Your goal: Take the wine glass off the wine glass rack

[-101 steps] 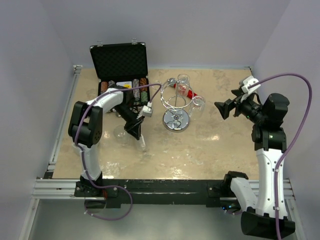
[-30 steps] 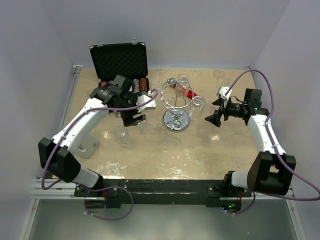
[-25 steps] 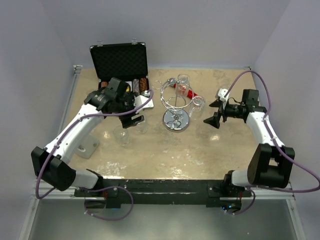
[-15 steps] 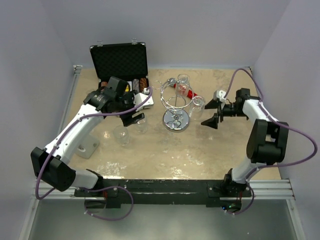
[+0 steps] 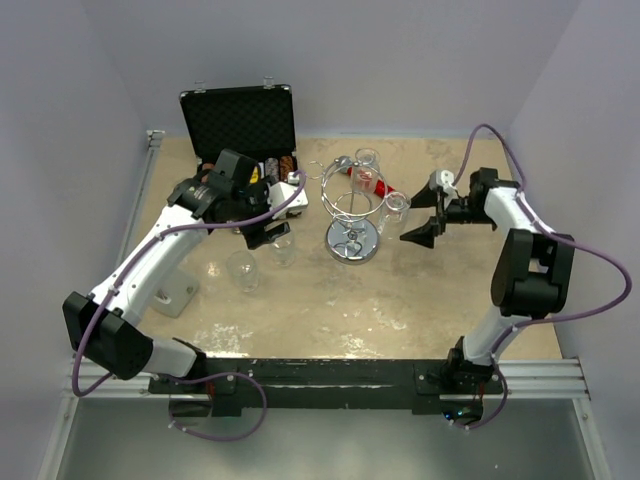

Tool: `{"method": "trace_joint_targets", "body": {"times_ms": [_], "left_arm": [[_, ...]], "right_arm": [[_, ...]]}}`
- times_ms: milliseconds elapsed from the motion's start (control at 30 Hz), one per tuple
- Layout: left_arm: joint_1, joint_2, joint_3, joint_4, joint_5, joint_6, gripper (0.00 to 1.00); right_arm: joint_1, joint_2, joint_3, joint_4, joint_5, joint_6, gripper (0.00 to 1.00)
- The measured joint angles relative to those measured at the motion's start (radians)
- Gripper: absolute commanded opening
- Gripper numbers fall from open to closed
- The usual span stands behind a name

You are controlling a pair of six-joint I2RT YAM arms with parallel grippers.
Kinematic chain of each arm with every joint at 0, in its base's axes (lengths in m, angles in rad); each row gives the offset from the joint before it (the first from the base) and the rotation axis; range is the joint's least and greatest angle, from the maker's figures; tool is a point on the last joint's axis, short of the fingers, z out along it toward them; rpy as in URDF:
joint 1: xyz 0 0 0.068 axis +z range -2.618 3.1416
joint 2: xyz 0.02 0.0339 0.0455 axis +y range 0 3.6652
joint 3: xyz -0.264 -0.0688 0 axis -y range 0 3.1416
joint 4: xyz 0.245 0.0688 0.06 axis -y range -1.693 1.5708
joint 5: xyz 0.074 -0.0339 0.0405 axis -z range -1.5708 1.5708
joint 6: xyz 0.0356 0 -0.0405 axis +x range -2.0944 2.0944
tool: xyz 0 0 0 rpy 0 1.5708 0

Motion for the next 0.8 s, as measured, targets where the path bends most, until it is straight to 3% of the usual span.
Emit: {"method": "trace_joint_targets", "body": {"times_ms": [100, 267, 367, 533, 800], "left_arm": [[0.000, 0.000, 0.000, 0.001, 0.000, 0.000, 0.80], [0.000, 0.000, 0.000, 0.005, 0.000, 0.002, 0.80], [0.000, 0.000, 0.000, 0.010, 0.002, 0.003, 0.80], [0.000, 0.000, -0.021, 0.032, 0.012, 0.003, 0.80], [0.000, 0.000, -0.030, 0.038, 0.020, 0.007, 0.80]], "right_arm": [[-0.010, -0.045, -0.012, 0.103, 0.034, 0.126, 0.99], [-0.012, -0.365, -0.230, 0.634, 0.167, 0.632, 0.99], [-0.010, -0.521, -0.278, 0.820, 0.198, 0.797, 0.99], [-0.001, -0.464, -0.200, 0.737, 0.169, 0.710, 0.99], [0.015, -0.355, -0.284, 0.610, 0.182, 0.618, 0.98]]}}
